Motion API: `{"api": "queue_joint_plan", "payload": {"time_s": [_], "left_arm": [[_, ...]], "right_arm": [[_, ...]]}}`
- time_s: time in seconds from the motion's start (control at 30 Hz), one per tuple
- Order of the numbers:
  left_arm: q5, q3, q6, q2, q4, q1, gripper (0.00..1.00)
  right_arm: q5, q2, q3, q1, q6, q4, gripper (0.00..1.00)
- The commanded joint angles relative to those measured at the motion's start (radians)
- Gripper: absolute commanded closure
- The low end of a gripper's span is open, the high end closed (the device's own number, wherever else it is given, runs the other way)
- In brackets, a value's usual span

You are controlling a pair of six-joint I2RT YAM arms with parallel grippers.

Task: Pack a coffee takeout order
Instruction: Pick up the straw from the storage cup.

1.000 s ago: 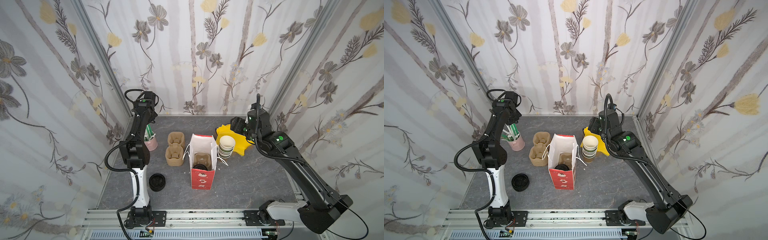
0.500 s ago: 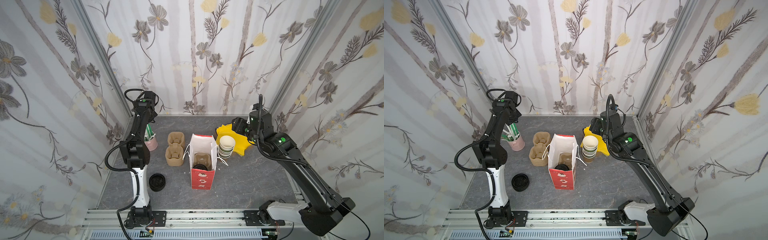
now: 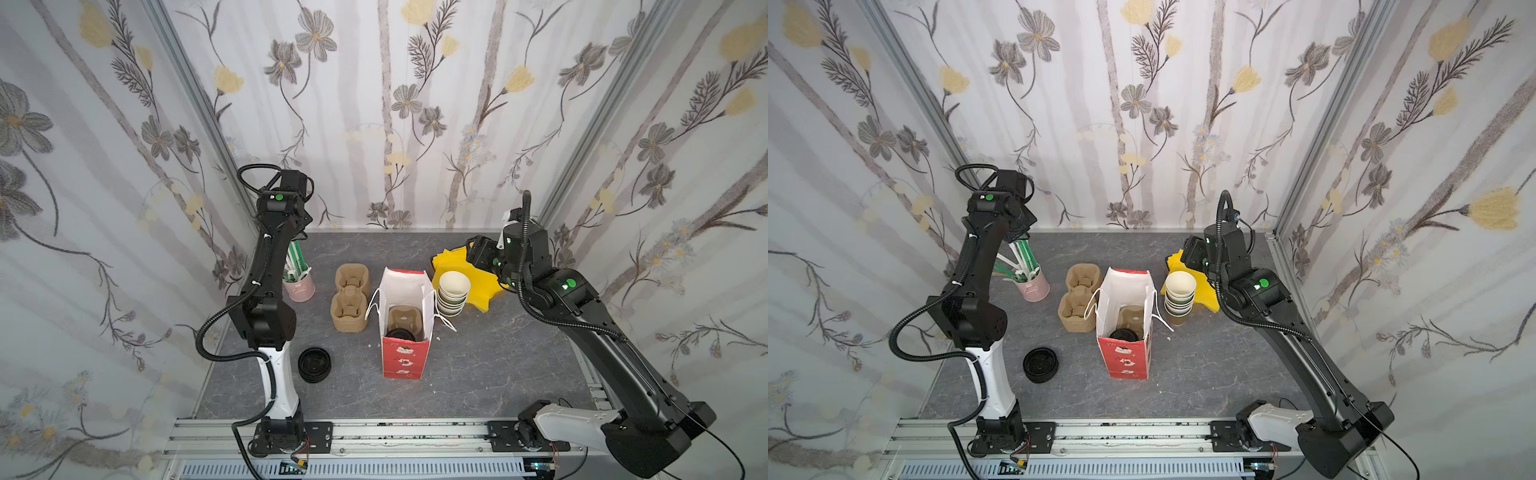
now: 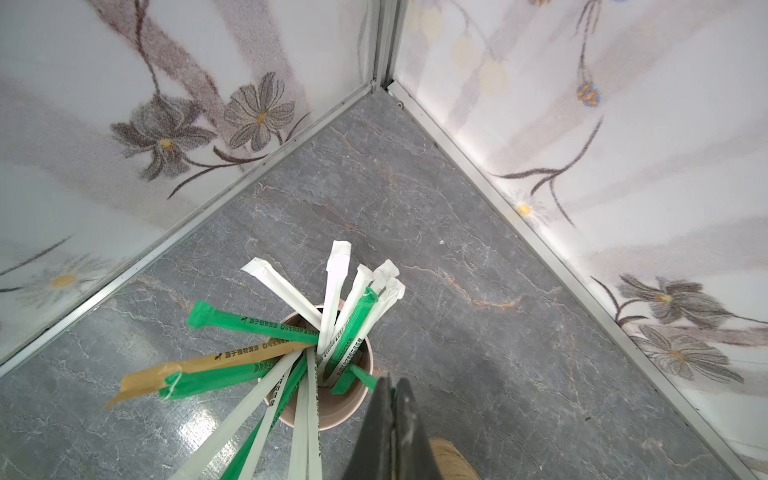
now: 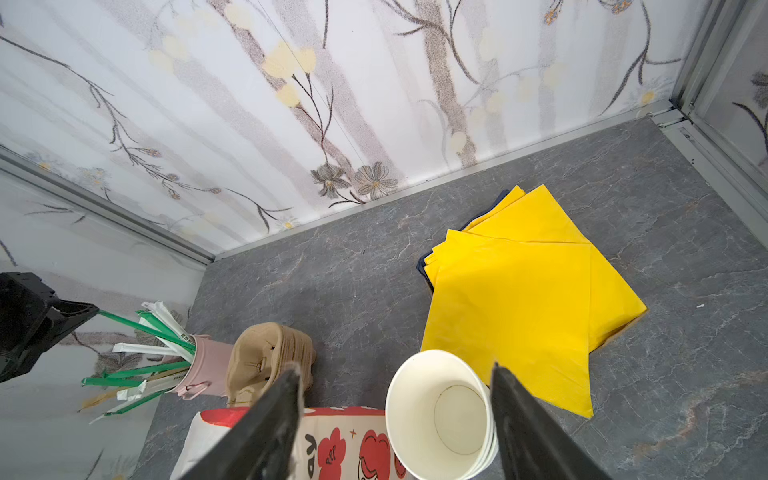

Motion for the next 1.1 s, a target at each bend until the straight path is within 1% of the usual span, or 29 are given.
{"api": "queue_joint_plan", "payload": {"time_s": [0.0,0.17,0.27,0.33,0.4,0.5,0.57,0.77,0.87,0.97,1.07], "left_arm": [[-0.033,0.021,0.018,-0.033,-0.004,-0.005,1.00],[-0.038,0.082,0.054,-0.093,-0.004,-0.012,1.00],[-0.008,0.124,0.078,-0.129,-0.001,-0.019,1.00],[0.048,0.153,0.103,-0.147,0.010,-0.028,1.00],[0.145,0.180,0.146,-0.161,0.040,-0.046,1.00],[0.254,0.220,0.192,-0.177,0.062,-0.084,1.00],[0.294,0.231,0.227,-0.198,0.075,-0.118,1.00],[0.361,0.230,0.321,-0.270,0.113,-0.223,1.00],[0.423,0.225,0.372,-0.299,0.123,-0.284,1.00],[0.499,0.204,0.393,-0.332,0.129,-0.337,1.00],[0.556,0.150,0.393,-0.377,0.135,-0.364,1.00]], "right_arm": [[0.005,0.000,-0.003,0.000,-0.010,0.040,0.28],[0.004,-0.005,0.004,0.001,-0.018,0.039,0.28],[0.003,-0.008,0.009,-0.001,-0.032,0.038,0.27],[-0.005,-0.008,0.015,-0.001,-0.041,0.038,0.27],[-0.027,-0.005,0.020,-0.002,-0.050,0.040,0.26],[-0.056,0.002,0.030,-0.004,-0.063,0.040,0.26],[-0.065,0.003,0.032,-0.004,-0.067,0.040,0.26],[-0.076,-0.009,0.026,-0.005,-0.076,0.035,0.26],[-0.081,-0.017,0.023,-0.005,-0.079,0.028,0.26],[-0.083,-0.023,0.023,-0.005,-0.081,0.020,0.26],[-0.082,-0.031,0.020,-0.006,-0.081,0.009,0.26]]}}
